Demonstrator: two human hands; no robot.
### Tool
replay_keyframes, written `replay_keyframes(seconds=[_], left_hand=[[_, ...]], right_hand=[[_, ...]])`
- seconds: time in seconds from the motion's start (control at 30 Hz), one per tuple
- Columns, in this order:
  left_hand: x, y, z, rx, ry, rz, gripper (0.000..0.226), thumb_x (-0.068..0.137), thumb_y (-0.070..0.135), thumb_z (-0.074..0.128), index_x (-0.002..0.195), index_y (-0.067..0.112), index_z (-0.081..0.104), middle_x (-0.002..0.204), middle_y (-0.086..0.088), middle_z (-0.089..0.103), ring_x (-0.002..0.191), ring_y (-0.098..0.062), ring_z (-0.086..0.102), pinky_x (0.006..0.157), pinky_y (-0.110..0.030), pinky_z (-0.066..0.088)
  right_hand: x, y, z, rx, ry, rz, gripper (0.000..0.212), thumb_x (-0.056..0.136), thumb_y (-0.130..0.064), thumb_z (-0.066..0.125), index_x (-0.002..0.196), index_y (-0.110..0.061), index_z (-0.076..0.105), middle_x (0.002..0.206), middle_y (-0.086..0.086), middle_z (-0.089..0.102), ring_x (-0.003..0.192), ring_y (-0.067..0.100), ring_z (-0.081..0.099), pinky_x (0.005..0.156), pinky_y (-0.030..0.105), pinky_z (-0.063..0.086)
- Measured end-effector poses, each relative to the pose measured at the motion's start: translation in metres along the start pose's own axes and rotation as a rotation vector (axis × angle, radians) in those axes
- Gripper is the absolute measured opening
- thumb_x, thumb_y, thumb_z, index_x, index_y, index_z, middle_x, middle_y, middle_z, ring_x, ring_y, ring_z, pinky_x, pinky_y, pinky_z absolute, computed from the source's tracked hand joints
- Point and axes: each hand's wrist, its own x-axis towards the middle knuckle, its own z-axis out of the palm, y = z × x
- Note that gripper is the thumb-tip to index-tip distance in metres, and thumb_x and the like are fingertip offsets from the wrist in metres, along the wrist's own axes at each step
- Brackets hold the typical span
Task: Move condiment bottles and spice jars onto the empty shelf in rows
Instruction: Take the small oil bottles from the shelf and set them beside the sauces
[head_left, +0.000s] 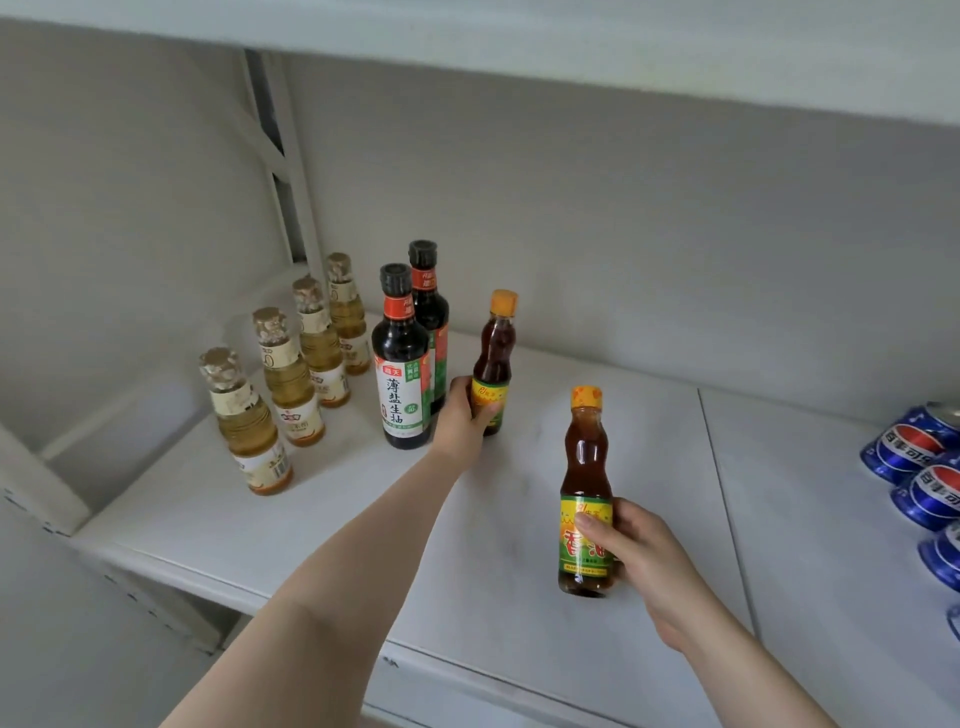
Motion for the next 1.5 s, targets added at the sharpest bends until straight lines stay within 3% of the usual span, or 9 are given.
replay_keyframes(seconds=[0.6, 0.73, 0.93, 1.13, 1.23, 1.33, 1.5], left_hand=[[0.004, -0.005, 0.005, -0.056, -0.112, 0.06, 0.047, 0.093, 0.019, 0.056, 0.135, 0.014, 0.035, 0.129, -0.006, 0.057, 0.118, -0.024, 0.055, 0.097, -0.033, 0.044], [0.001, -0.004, 0.004, -0.042, -0.123, 0.056, 0.055, 0.093, 0.017, 0.057, 0.141, 0.013, 0.029, 0.133, -0.006, 0.055, 0.122, -0.024, 0.053, 0.095, -0.029, 0.041], [-0.031, -0.003, 0.001, -0.076, -0.056, -0.106, 0.072, 0.095, 0.025, 0.055, 0.15, 0.009, 0.013, 0.155, -0.011, 0.029, 0.141, -0.026, 0.033, 0.111, -0.036, 0.03], [-0.066, 0.017, -0.022, -0.122, -0.061, -0.203, 0.063, 0.095, 0.038, 0.052, 0.147, 0.011, 0.027, 0.147, -0.009, 0.041, 0.13, -0.023, 0.044, 0.1, -0.033, 0.039], [-0.079, 0.039, -0.045, -0.114, -0.157, -0.061, 0.049, 0.095, 0.037, 0.052, 0.137, 0.013, 0.048, 0.13, -0.001, 0.056, 0.113, -0.014, 0.054, 0.09, -0.026, 0.044], [-0.079, 0.057, -0.064, -0.086, -0.225, 0.137, 0.039, 0.09, 0.034, 0.06, 0.124, 0.013, 0.06, 0.117, 0.005, 0.066, 0.106, -0.007, 0.062, 0.091, -0.021, 0.05], [-0.063, 0.063, -0.073, 0.053, -0.099, 0.223, 0.027, 0.083, 0.032, 0.07, 0.106, 0.018, 0.065, 0.1, 0.011, 0.068, 0.093, -0.002, 0.065, 0.081, -0.02, 0.053]], right_hand=[[0.017, 0.004, 0.02, 0.029, 0.029, 0.019, 0.027, 0.084, -0.02, 0.069, 0.109, -0.011, 0.064, 0.103, 0.008, 0.072, 0.095, 0.019, 0.069, 0.077, 0.026, 0.052], [0.019, 0.004, 0.02, 0.022, 0.026, 0.017, 0.028, 0.084, -0.022, 0.069, 0.109, -0.012, 0.064, 0.103, 0.007, 0.072, 0.094, 0.018, 0.069, 0.074, 0.025, 0.051], [0.022, 0.003, 0.023, 0.019, 0.004, 0.016, 0.029, 0.084, -0.02, 0.069, 0.11, -0.009, 0.063, 0.102, 0.007, 0.072, 0.09, 0.017, 0.069, 0.07, 0.024, 0.052], [0.033, 0.003, 0.035, 0.034, -0.002, -0.016, 0.026, 0.084, -0.018, 0.069, 0.107, -0.007, 0.064, 0.101, 0.01, 0.071, 0.09, 0.021, 0.068, 0.079, 0.032, 0.054], [0.041, 0.005, 0.046, 0.035, 0.012, -0.061, 0.029, 0.08, -0.016, 0.073, 0.106, -0.01, 0.063, 0.106, 0.011, 0.071, 0.097, 0.024, 0.068, 0.088, 0.038, 0.052], [0.052, 0.0, 0.061, 0.026, 0.027, -0.143, 0.032, 0.076, -0.006, 0.075, 0.104, -0.015, 0.062, 0.102, 0.006, 0.071, 0.09, 0.018, 0.067, 0.083, 0.032, 0.053], [0.077, -0.004, 0.083, 0.015, 0.064, -0.231, 0.04, 0.07, 0.001, 0.078, 0.098, -0.022, 0.061, 0.098, 0.001, 0.071, 0.09, 0.018, 0.067, 0.071, 0.025, 0.055]])
